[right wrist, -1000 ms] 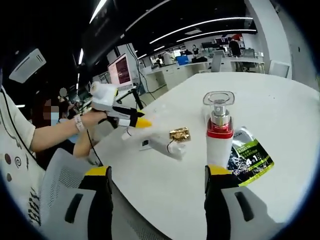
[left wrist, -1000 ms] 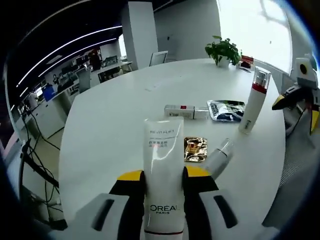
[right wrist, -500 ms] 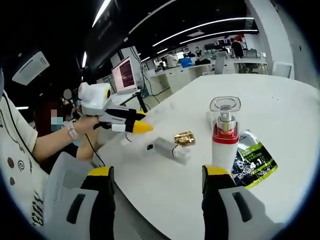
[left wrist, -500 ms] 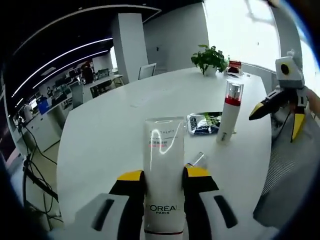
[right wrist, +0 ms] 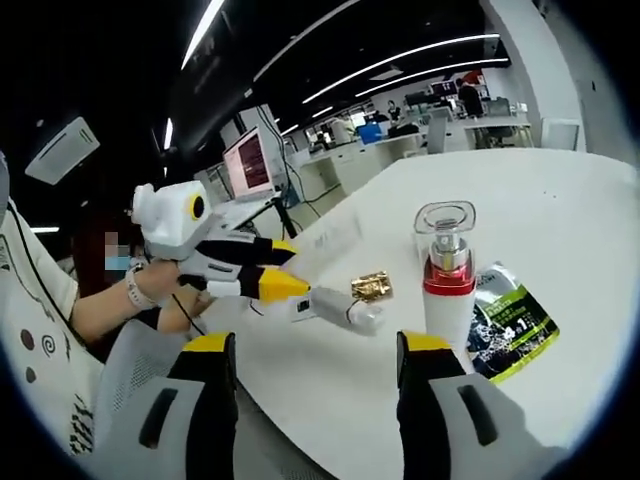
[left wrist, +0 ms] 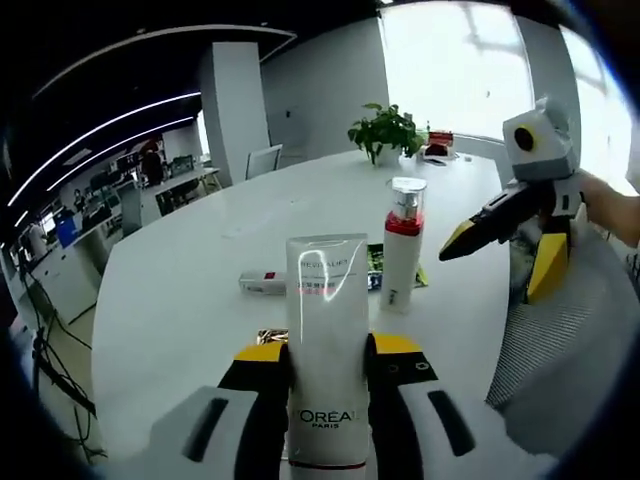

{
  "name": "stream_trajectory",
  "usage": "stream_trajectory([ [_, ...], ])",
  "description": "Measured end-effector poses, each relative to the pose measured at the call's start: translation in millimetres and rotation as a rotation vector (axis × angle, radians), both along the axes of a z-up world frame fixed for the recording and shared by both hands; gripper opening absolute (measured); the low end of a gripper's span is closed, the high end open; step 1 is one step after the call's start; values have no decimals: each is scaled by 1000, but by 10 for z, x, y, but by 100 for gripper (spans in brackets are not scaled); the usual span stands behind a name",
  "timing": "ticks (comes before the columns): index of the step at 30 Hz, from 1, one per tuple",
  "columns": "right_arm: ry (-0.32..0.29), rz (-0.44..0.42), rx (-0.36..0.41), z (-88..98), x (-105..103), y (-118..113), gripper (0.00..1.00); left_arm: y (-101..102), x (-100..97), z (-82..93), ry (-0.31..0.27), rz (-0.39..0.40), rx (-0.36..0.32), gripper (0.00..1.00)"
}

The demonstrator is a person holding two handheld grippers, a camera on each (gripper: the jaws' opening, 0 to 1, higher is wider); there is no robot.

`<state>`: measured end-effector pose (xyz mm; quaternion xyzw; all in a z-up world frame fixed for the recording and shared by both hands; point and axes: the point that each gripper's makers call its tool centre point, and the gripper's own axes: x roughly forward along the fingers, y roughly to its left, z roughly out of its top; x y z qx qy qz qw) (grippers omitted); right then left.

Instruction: Arrange the skincare products in the storage area until every visible bottle or jar stands upright without overlapping.

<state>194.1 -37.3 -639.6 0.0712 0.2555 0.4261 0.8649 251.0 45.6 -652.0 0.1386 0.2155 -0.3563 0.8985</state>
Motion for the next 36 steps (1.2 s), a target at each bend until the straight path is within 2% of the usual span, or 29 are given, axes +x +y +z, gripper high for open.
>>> stream_trajectory([
  [5,10,23,-3,-63,0,49,63,-126,-93,-6,8,-30,4,26],
  [11,20,7,44,-23,61,34,63,-248,-187,57,2,-67,-2,26],
  [16,41,-9,91,-10,86,0,57,-313,-249,33,3,-91,-2,26],
  [19,69,-29,149,-1,107,-5,56,-384,-305,27,5,-112,-2,26],
  [22,88,-34,172,-18,118,-13,54,-441,-338,40,-1,-126,-3,26],
  [30,109,-56,246,38,155,8,49,-518,-408,95,-35,-163,13,26],
  [34,145,-72,290,42,175,35,45,-564,-449,110,-49,-175,17,26],
  [36,159,-77,316,45,182,52,43,-593,-456,127,-79,-186,24,26],
])
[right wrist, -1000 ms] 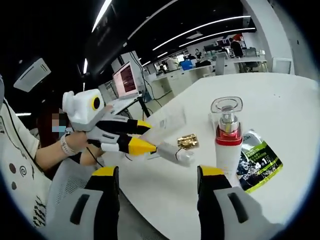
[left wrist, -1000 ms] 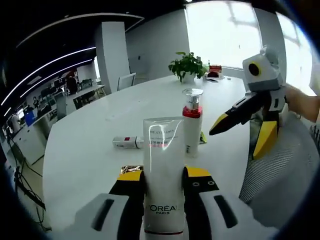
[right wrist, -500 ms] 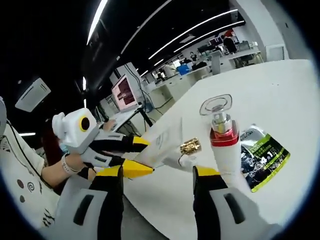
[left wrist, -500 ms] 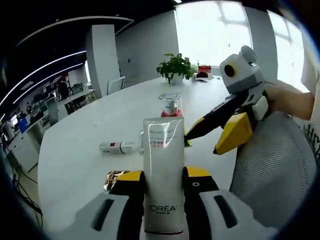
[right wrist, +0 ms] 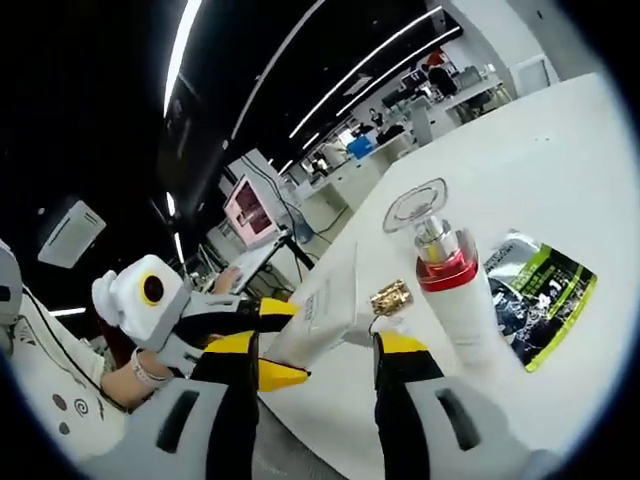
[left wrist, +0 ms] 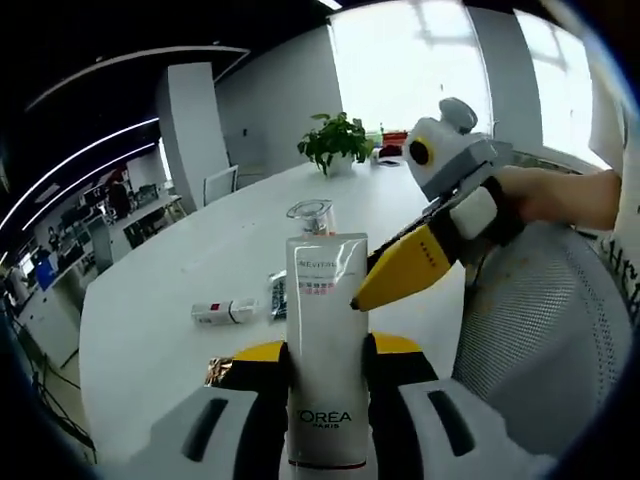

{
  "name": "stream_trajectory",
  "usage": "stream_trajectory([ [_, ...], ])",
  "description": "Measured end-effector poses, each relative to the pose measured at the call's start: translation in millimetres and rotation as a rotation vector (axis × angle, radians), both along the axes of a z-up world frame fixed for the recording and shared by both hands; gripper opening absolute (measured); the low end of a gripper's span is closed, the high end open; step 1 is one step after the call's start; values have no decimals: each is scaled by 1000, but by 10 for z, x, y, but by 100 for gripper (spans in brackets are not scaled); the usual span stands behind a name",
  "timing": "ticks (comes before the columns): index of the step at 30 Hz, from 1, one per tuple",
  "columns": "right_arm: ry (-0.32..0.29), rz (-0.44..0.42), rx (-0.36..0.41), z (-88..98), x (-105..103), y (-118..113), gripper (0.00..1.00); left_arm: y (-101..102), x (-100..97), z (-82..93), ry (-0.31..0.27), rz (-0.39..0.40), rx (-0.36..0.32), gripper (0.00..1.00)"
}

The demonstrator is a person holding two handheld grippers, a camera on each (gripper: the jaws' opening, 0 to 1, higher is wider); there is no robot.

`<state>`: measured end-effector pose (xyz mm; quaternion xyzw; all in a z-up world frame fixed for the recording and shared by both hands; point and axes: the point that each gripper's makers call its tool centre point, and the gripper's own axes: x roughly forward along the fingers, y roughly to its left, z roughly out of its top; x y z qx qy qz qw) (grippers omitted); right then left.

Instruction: Arrange the skincare products in the storage area until every visible bottle or jar stands upright without overlapping.

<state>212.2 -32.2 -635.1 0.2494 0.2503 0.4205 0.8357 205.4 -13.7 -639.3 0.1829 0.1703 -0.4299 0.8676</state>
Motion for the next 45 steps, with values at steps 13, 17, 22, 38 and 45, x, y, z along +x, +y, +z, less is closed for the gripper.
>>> stream_trajectory([
  [13,76,-42,149,61,2,4,28,-139,-35,100,-73,-48,0,26],
  [17,85,-57,190,108,19,-19,23,-162,-46,98,-98,-56,9,26],
  [22,129,-71,262,147,40,-39,13,-185,-65,113,-113,-73,13,27],
  [38,2,-49,146,266,54,-7,9,-182,-23,125,-140,-88,26,28],
  [45,-103,5,33,305,40,4,8,-214,-11,116,-124,-139,37,28],
])
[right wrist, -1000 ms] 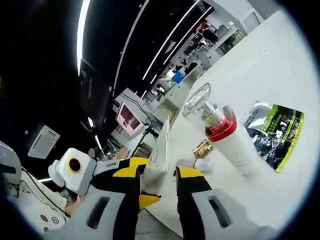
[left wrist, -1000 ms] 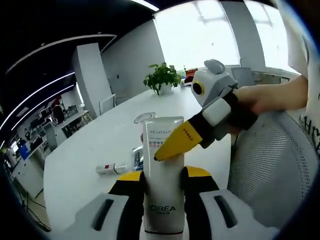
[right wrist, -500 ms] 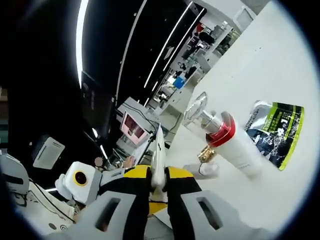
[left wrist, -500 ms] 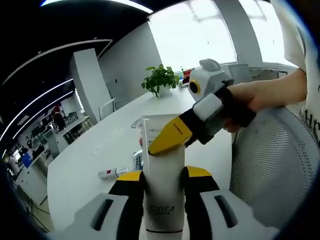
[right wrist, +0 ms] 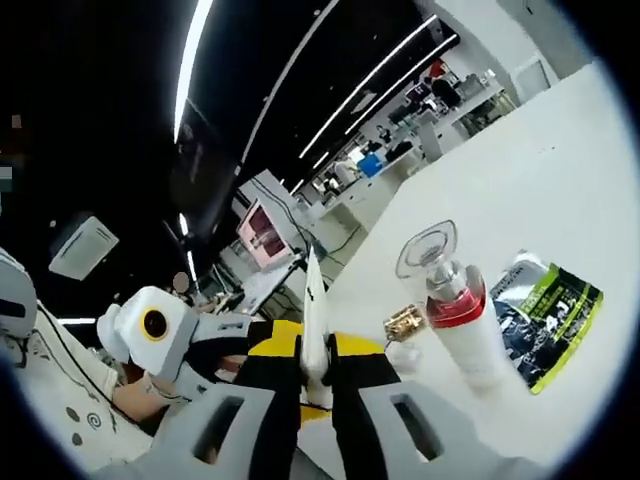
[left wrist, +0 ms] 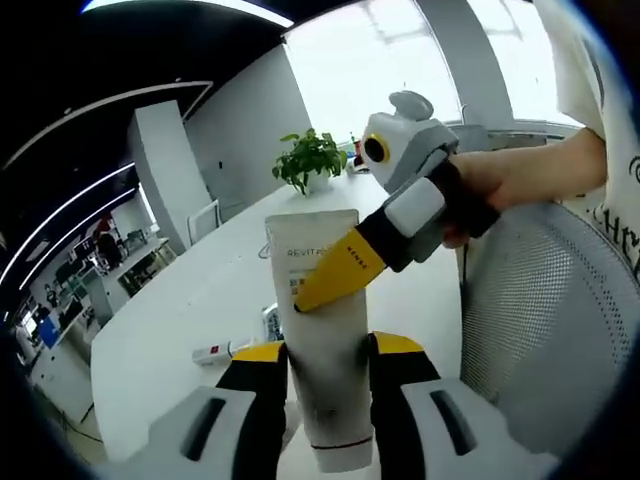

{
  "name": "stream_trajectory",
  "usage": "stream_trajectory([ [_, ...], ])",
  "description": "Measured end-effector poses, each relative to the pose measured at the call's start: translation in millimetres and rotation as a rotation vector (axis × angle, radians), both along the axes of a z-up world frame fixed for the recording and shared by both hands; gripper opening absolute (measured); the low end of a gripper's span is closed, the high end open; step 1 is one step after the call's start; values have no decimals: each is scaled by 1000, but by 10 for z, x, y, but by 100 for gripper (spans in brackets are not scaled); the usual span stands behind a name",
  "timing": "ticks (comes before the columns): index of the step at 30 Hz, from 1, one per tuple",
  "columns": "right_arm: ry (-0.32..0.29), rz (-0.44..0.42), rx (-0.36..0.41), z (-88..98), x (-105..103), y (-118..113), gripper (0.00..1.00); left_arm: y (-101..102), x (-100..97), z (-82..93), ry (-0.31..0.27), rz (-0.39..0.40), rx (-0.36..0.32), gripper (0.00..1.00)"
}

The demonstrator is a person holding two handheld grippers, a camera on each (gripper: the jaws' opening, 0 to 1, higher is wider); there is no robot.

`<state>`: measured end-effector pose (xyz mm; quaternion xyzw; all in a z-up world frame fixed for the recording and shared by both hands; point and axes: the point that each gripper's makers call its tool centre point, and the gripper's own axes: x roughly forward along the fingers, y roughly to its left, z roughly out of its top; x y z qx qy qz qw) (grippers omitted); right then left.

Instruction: Arrange the skincare products in the storage area until every visible bottle or jar stands upright without overlapping.

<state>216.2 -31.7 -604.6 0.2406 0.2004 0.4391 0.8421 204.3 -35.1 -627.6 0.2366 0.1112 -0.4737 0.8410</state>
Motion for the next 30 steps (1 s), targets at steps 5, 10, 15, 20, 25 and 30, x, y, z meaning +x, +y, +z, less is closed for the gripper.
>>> stream_trajectory([
  [5,-100,74,-95,15,-41,-11,8,-4,-57,-24,53,-81,-2,27],
  [10,-172,152,-147,23,-94,2,8,-10,-95,-47,77,-131,15,28],
  [15,-260,267,-196,65,-200,65,8,-40,-149,-85,141,-176,5,29],
  [20,-290,360,-262,40,-280,141,8,-73,-179,-146,178,-207,19,31],
  [25,-335,439,-323,33,-324,167,8,-113,-196,-180,212,-222,4,29],
  [30,-345,493,-372,-2,-326,169,9,-175,-189,-219,238,-235,-1,28],
])
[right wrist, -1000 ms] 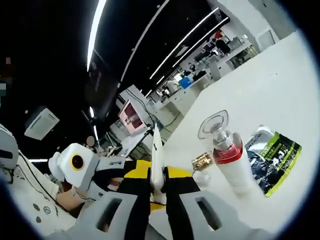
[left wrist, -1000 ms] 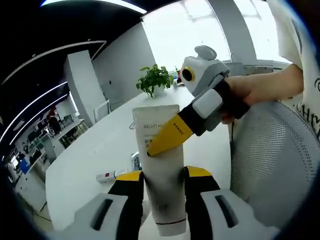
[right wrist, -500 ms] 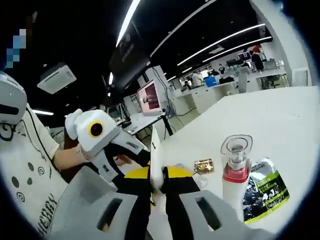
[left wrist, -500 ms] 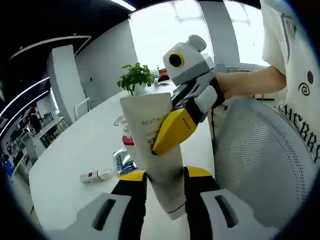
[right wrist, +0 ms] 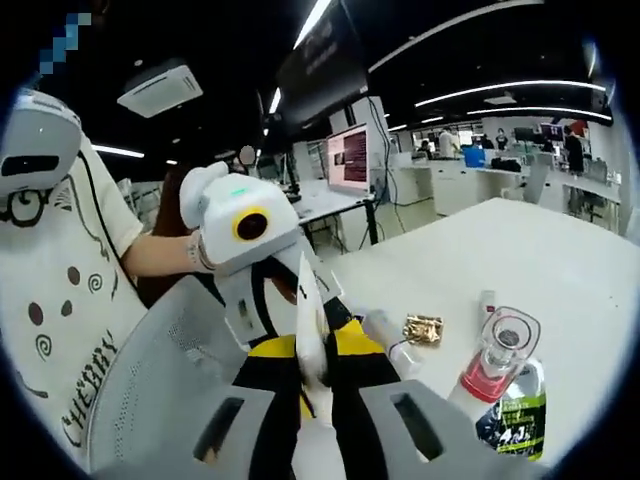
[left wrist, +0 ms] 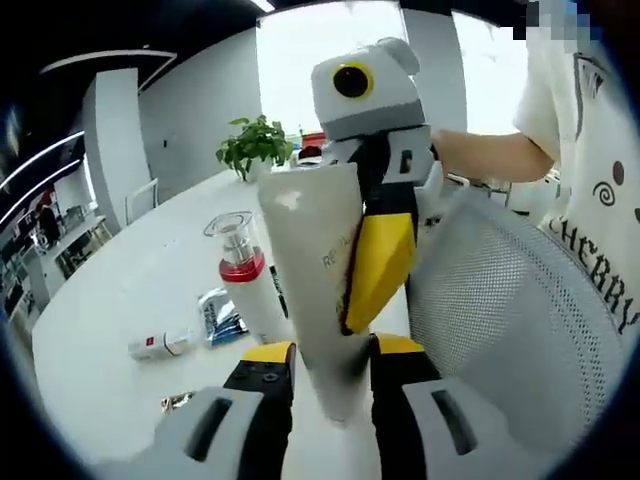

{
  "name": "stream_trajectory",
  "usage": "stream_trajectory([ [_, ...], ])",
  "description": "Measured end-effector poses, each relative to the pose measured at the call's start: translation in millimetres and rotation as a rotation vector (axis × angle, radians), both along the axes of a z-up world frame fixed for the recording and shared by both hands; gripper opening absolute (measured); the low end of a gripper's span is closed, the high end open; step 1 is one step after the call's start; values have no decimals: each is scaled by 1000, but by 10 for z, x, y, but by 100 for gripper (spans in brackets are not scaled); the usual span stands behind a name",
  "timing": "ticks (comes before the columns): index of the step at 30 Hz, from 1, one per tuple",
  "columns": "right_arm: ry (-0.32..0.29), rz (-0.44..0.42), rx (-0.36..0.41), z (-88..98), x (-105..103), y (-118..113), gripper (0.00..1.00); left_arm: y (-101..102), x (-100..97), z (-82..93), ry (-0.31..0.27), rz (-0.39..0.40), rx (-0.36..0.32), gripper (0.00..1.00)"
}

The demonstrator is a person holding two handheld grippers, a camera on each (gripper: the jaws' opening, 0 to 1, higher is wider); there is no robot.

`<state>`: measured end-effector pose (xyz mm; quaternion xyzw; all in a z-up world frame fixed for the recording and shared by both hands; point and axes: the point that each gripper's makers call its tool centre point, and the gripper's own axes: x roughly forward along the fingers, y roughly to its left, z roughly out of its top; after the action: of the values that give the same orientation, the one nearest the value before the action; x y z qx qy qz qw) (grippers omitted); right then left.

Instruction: Arrange the skincare products in the storage area until every visible bottle or jar stands upright without overlapping.

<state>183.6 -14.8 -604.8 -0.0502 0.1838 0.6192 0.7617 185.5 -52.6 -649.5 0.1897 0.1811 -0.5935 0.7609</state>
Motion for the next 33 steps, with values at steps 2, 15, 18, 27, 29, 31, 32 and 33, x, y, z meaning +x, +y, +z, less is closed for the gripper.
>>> stream_trajectory([
  [2,-5,10,-21,-21,5,0,9,-29,5,-22,3,-7,6,27],
  [15,-14,-1,-138,-43,96,-73,10,-132,107,-65,76,-25,1,22],
  [18,-25,-11,-167,-68,171,-77,11,-141,127,-77,91,-37,1,22],
  [27,-55,-8,-284,-142,299,-106,13,-165,269,-123,59,-29,9,21],
  [29,-44,-3,-304,-163,317,-109,13,-171,263,-131,62,-29,10,20],
  [31,-44,6,-340,-194,345,-116,13,-177,279,-146,63,-24,8,20],
  [32,-47,12,-359,-203,350,-112,14,-178,285,-150,64,-23,9,20],
  [33,-43,17,-372,-210,352,-116,14,-179,290,-155,65,-23,7,20],
])
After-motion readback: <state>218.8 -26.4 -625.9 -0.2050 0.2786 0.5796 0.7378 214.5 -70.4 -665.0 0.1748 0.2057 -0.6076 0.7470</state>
